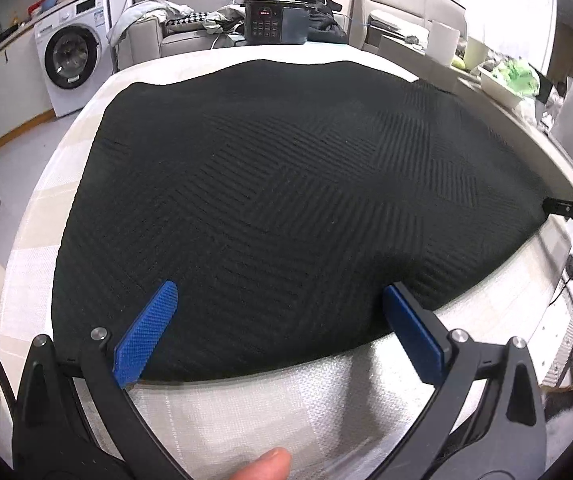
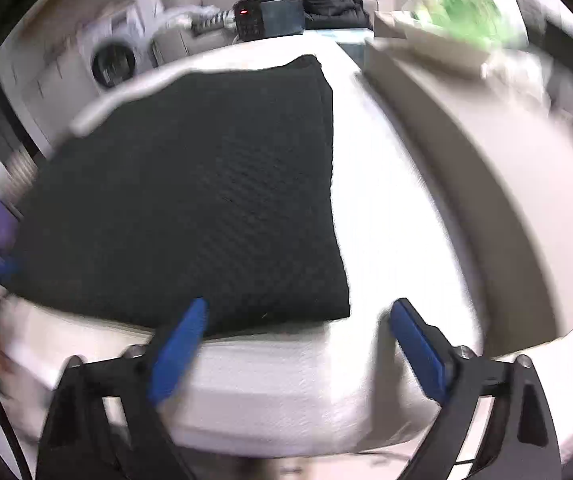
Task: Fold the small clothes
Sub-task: 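Grasp the folded black sweater edge with the right gripper, then pinch the sweater edge with the left gripper while the right gripper holds it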
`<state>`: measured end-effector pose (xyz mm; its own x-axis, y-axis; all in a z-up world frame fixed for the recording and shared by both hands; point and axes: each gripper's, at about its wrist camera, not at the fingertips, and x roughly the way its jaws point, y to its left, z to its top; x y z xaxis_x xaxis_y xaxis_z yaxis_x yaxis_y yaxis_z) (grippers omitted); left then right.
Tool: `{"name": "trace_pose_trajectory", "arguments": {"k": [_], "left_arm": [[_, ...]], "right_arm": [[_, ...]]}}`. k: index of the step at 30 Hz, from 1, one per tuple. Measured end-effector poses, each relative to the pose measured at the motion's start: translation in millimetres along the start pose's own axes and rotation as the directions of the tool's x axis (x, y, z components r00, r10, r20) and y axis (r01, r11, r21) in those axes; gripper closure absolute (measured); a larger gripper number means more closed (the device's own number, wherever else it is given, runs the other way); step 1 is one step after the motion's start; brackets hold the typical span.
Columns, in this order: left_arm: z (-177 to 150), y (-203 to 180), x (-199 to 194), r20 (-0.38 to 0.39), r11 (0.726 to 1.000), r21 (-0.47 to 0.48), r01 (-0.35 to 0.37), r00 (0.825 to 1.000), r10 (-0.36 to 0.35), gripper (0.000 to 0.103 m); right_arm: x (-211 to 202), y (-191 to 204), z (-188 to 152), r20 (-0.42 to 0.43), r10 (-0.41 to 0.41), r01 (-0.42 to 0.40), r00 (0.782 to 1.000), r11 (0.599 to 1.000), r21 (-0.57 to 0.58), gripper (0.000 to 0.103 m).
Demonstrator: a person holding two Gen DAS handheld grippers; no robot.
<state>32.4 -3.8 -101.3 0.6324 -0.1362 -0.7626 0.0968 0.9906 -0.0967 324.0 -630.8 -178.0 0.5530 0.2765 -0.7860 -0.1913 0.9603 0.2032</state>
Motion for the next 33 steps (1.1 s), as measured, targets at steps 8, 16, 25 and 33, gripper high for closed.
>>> {"name": "trace_pose_trajectory", "arguments": {"k": [8,16,25,33], "left_arm": [[6,3,3,-0.002,0.999,-0.04,-0.008,1.0,0.008,0.001],[7,6,4,0.003,0.999,-0.045,0.0,1.0,0.001,0.001],[15,60,-24,0.057,0.954,-0.257,0.152,0.988,-0.142,0.001],[3,122,-23,0.032,0.913,-0.397,0.093,0.996,-0.087,0.031]], "right_arm": [[2,-23,4,0.081,0.129,-0.144,0.988,0.964,0.223,0.078],[-5,-3,9,0.08,0.058,-0.068,0.995,0.989,0.133,0.084],[-1,-4,3,0.051,0.037,-0.043,0.998,0.991,0.127,0.081],[12,-6,11,0.045,0.028,-0.033,0.999,0.991,0.127,0.077]]}}
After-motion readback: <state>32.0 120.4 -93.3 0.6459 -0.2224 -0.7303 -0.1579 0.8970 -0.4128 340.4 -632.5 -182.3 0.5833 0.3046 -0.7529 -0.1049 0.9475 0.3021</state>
